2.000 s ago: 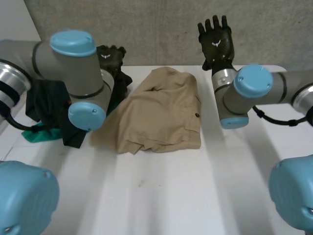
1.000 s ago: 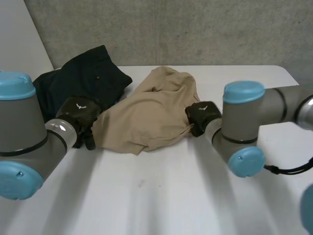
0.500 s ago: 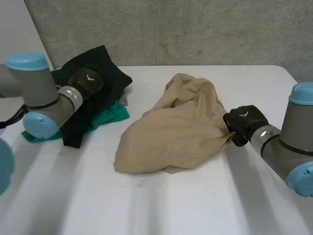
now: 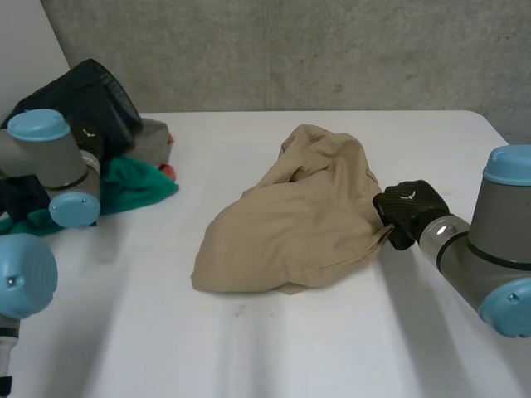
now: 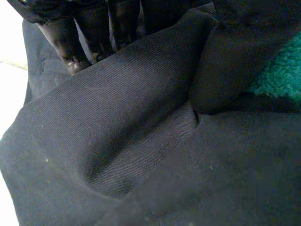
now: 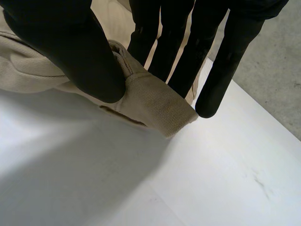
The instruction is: Fold the laundry.
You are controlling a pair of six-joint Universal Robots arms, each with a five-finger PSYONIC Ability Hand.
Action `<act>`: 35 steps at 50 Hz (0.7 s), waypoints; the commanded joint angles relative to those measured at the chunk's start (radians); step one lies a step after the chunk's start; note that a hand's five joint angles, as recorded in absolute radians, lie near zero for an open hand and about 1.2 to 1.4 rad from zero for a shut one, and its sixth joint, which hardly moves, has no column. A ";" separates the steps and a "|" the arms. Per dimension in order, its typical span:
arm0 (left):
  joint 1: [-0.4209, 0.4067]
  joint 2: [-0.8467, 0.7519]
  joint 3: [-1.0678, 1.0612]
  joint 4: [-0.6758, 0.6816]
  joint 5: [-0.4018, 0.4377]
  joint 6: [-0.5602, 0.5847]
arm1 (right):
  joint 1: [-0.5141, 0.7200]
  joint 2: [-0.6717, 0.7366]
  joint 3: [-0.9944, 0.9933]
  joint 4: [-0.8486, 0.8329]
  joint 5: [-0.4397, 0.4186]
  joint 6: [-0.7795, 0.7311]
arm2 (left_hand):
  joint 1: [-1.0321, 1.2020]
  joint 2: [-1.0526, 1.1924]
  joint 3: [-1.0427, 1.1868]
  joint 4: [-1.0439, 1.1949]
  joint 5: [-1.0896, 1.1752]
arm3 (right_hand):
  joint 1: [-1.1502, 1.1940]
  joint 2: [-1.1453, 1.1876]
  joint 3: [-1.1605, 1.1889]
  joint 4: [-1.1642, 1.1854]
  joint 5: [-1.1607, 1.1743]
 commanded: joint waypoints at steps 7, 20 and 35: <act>-0.023 0.258 -0.290 0.001 0.108 -0.180 | 0.026 -0.068 -0.013 0.003 -0.005 0.000 | -0.905 -1.003 -0.927 -1.000 -0.927 | 0.301 0.232 0.222 0.205 0.221; -0.121 0.683 -0.801 -0.189 0.264 -0.321 | 0.099 -0.174 -0.154 0.091 -0.004 0.041 | -0.905 -1.003 -0.927 -1.000 -0.927 | 0.301 0.232 0.222 0.205 0.221; -0.290 0.800 -1.122 -0.211 0.289 -0.767 | 0.196 -0.213 -0.349 0.144 0.034 0.171 | -0.905 -1.003 -0.927 -1.000 -0.927 | 0.301 0.232 0.222 0.205 0.221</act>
